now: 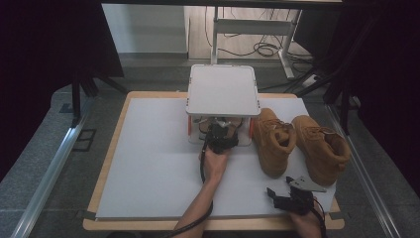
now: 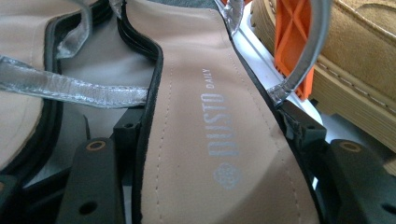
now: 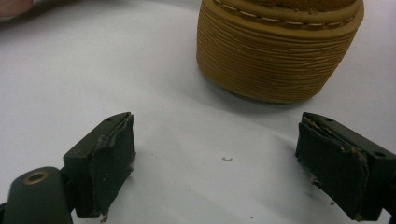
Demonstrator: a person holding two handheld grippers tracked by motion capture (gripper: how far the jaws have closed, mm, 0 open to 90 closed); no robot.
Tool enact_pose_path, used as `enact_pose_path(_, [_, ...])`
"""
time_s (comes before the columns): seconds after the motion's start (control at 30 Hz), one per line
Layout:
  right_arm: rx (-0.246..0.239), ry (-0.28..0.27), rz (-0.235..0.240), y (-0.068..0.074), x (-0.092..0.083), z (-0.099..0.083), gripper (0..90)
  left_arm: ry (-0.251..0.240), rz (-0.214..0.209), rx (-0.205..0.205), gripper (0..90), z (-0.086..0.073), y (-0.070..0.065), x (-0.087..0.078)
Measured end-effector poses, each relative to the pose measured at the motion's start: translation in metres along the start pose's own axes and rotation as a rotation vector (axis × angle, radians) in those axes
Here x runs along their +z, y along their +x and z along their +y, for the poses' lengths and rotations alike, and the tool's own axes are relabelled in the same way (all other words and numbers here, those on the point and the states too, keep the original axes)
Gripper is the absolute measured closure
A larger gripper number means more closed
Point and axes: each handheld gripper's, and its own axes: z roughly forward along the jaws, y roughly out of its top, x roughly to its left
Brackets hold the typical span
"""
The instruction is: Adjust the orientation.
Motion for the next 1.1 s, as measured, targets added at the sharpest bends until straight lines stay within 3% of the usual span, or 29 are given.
enact_pose_path(0.13, [0.0,0.0,0.0,0.0,0.0,0.0,11.7,0.002,0.019,0.028,38.3,0.003,0.002,0.003])
enact_pose_path(0.3, [0.0,0.0,0.0,0.0,0.0,0.0,11.7,0.028,-0.007,0.031,37.2,0.006,0.004,0.002])
enact_pose_path(0.43, [0.0,0.0,0.0,0.0,0.0,0.0,11.7,0.014,-0.018,0.037,34.4,0.003,0.005,-0.002])
enact_pose_path(0.57, [0.0,0.0,0.0,0.0,0.0,0.0,11.7,0.022,-0.054,0.143,32.8,0.002,0.01,-0.008])
enact_pose_path(0.7, [-0.005,0.0,-0.001,0.0,0.0,0.0,11.7,0.016,-0.041,0.158,32.6,-0.004,0.009,-0.017])
enact_pose_path(0.73, [-0.004,0.0,-0.001,0.0,0.0,0.0,11.7,0.01,-0.026,0.053,32.7,-0.009,0.002,-0.02])
enact_pose_path(1.1, [-0.006,0.001,-0.002,0.0,0.0,0.0,11.7,-0.016,-0.043,0.094,43.3,-0.027,0.005,-0.048])
